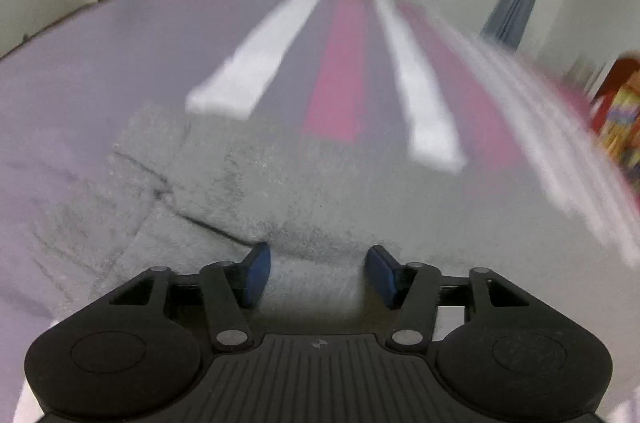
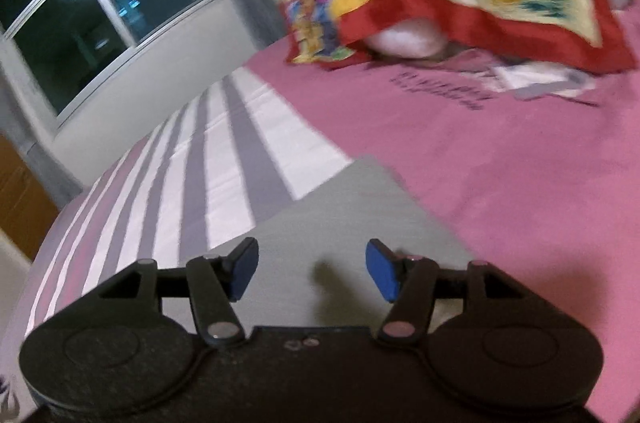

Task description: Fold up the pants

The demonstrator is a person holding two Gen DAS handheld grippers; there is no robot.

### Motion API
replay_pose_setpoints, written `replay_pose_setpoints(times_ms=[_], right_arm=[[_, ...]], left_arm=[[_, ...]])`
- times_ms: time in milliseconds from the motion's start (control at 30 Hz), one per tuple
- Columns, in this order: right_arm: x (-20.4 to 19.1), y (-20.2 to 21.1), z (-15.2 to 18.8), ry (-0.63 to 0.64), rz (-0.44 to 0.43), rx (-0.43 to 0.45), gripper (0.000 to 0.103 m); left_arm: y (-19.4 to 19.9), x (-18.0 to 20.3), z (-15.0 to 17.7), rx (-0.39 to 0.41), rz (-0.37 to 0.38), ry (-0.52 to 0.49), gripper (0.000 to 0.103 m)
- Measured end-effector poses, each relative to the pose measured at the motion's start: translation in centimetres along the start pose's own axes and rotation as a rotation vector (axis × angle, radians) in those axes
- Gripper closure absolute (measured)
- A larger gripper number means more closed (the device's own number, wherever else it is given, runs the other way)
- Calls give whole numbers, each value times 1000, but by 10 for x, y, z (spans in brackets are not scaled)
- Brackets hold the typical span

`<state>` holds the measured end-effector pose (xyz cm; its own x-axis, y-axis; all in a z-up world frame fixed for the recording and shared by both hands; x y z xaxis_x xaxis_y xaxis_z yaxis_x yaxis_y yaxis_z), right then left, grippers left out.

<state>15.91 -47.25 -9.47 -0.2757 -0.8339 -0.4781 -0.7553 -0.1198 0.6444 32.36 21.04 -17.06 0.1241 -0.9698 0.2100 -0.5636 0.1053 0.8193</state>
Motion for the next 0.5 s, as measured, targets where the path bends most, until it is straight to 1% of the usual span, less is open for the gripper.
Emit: replay_pose_setpoints(times_ms=[33,67,100,133,200,267,300,333,367,400,433,467,500], right_arm=[[10,-12,-1,-31,25,-42,43],[22,-20,-3,-72,61,-82,48],[26,-20,-8,-104,43,-85,48],[24,-16,-13,-101,33,-73,47],[10,-9,-21,-35,22,-37,45],[-9,-12,-23,6,-13,-34,45],[-20,-19,-21,30,-36,-43,45],[-28,-26,-18,59,-39,-53,46],[-33,-37,-14,89,-9,-74,46],[-33,-51,-7,114,43,-117,46],[-31,-60,-4,128,83,-147,46],[-32,-61,-3,147,106,-144,46],[-36,-58,-5,168,117,-131,46]], left_arm=[[-1,1,-1,-10,-16,-5,48],[4,7,-4,-12,-20,-5,48],[17,20,-5,24,18,-13,48],[21,32,-11,52,55,-23,48],[24,56,-17,75,97,-59,48],[10,80,-18,51,142,-92,48],[-1,92,-18,30,142,-111,48],[-11,97,-17,6,126,-130,48],[-23,101,-13,-32,87,-150,45],[-35,107,-18,-53,48,-176,44],[-35,111,-21,-60,28,-180,44],[-31,115,-24,-63,34,-167,44],[-25,123,-28,-42,82,-162,44]])
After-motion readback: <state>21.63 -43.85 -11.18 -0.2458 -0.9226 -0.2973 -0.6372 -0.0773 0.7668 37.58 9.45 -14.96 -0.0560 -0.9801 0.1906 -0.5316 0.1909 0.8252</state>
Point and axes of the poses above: each gripper's, at about its wrist camera, not at the fingertips, and y roughly against the way its jaws point, x to its right, z to its underside, the point moved 9 cm from there along -y, roughly the way its jaws point, and after that the axes turned 9 degrees about -x, right-handed, at the moved point
